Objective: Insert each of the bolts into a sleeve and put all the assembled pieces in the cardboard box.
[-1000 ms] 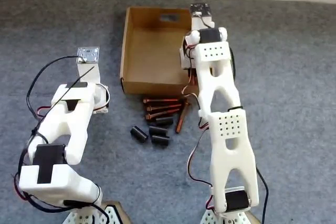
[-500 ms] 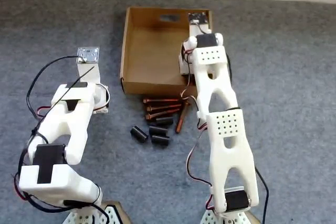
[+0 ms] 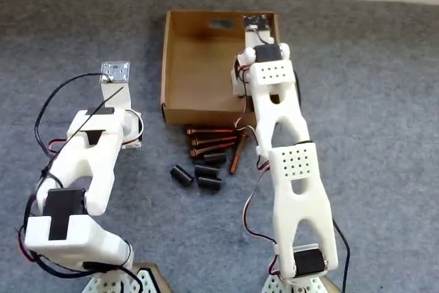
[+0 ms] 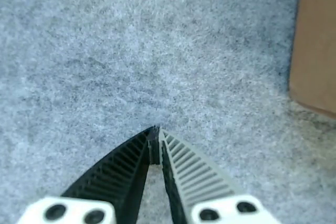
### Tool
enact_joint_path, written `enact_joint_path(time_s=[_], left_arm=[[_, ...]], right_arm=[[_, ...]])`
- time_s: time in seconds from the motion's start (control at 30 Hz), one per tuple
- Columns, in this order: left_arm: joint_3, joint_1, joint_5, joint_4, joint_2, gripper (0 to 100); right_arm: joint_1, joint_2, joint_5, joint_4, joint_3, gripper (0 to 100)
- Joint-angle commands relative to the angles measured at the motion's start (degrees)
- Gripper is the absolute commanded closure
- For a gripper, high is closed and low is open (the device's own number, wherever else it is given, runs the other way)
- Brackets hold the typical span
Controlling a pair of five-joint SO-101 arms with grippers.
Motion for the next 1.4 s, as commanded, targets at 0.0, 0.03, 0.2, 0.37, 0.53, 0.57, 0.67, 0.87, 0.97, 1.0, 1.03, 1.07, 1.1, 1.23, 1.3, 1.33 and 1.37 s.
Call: enact_joint_path(time_s=[0.0,0.03,0.2,0.37,0.53,0.57,0.67,0.87,0.97,1.0,1.03,1.07,1.1,1.23,1.3,1.33,1.37], left_arm=[[-1.80,0.75,-0.53,-0.62,-0.22,99],[-1.80,0.75,-0.62,-0.62,-0.22,99],[-1.80,0.75,-0.62,-0.62,-0.22,99],[-1.80,0.75,-0.62,-0.62,-0.22,99],[-1.80,0.75,-0.62,-0.62,-0.22,99],[-1.80,0.75,-0.62,-0.62,-0.22,99],[-1.80,0.75,-0.62,-0.70,-0.22,99],[-1.80,0.75,-0.62,-0.70,-0.22,99],[-1.80,0.75,-0.62,-0.70,-0.22,99],[-1.80,0.75,-0.62,-0.62,-0.22,99],[-1.80,0.66,-0.62,-0.62,-0.22,99],[-1.80,0.66,-0.62,-0.62,-0.22,99],[-1.80,0.57,-0.62,-0.62,-0.22,99],[-1.80,0.57,-0.62,-0.62,-0.22,99],[-1.80,0.57,-0.62,-0.62,-0.22,99],[-1.80,0.57,-0.62,-0.62,-0.22,99],[-1.80,0.57,-0.62,-0.62,-0.22,99]], right_arm=[[0.04,-3.74,-0.26,1.10,-5.85,80.7],[0.04,-4.18,-0.18,1.71,-8.04,80.7],[0.04,-5.23,-0.18,6.73,-19.21,81.5],[0.13,-7.08,-0.09,10.15,-26.51,99.6],[1.89,-12.09,-0.35,10.59,-25.36,89.2],[2.33,-13.58,-0.26,11.21,-25.36,88.4],[2.59,-18.33,-0.18,12.53,-24.92,88.2],[2.51,-29.58,-0.18,12.70,-24.66,88.2],[2.77,-35.21,-0.18,12.79,-23.78,88.2],[2.95,-37.05,-0.18,12.79,-22.29,88.2],[3.56,-39.08,-0.18,12.79,-20.26,88.2],[3.91,-41.01,-0.18,12.79,-17.63,88.2],[4.18,-43.03,-0.44,12.79,-14.37,88.2],[4.26,-52.18,-0.44,12.70,2.33,88.2],[4.26,-55.69,-0.44,12.35,10.59,88.2],[4.26,-56.66,-0.44,11.65,14.20,88.2],[4.35,-57.01,-0.44,10.59,17.71,88.2]])
